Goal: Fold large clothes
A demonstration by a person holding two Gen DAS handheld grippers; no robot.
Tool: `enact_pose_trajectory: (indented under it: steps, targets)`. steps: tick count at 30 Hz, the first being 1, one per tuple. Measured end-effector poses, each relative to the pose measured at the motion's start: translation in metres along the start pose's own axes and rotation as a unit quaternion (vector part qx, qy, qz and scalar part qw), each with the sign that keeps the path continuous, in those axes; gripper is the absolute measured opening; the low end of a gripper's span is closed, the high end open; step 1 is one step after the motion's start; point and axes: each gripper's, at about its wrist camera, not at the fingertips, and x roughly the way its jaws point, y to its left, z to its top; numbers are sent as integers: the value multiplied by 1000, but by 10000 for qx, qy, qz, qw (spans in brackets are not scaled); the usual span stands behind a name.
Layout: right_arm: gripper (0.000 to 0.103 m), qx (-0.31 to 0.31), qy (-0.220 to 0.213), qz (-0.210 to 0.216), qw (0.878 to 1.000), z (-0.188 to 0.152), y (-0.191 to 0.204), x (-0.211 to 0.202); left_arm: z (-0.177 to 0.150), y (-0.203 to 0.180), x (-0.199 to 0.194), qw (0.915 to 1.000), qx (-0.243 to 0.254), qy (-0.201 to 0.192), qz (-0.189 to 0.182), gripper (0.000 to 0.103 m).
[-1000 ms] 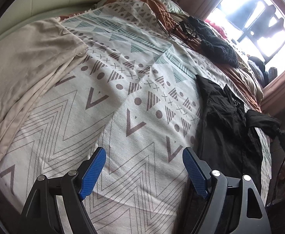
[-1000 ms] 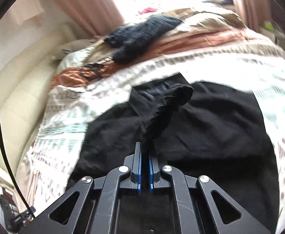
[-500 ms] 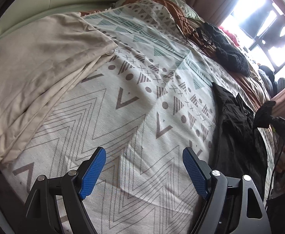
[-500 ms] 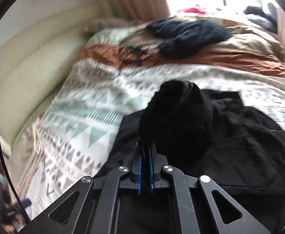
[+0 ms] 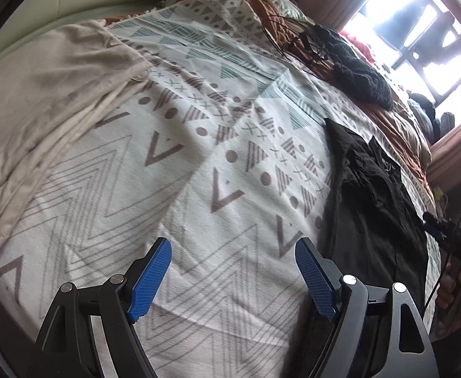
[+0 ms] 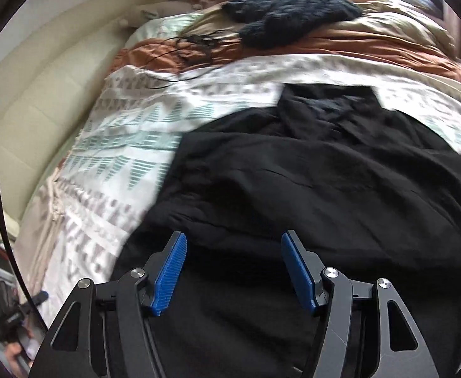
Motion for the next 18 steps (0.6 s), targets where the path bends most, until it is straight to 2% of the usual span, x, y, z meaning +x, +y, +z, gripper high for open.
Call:
enact_pose_trajectory:
  steps: [12, 18]
  targets:
    - [63, 658, -300, -1028, 9921, -78, -107, -88, -36, -73, -3, 9981, 522, -14, -317, 82]
    - [63, 873, -521, -1349, 9856, -122, -145, -128, -60, -96, -8, 9968, 759, 12, -265, 83]
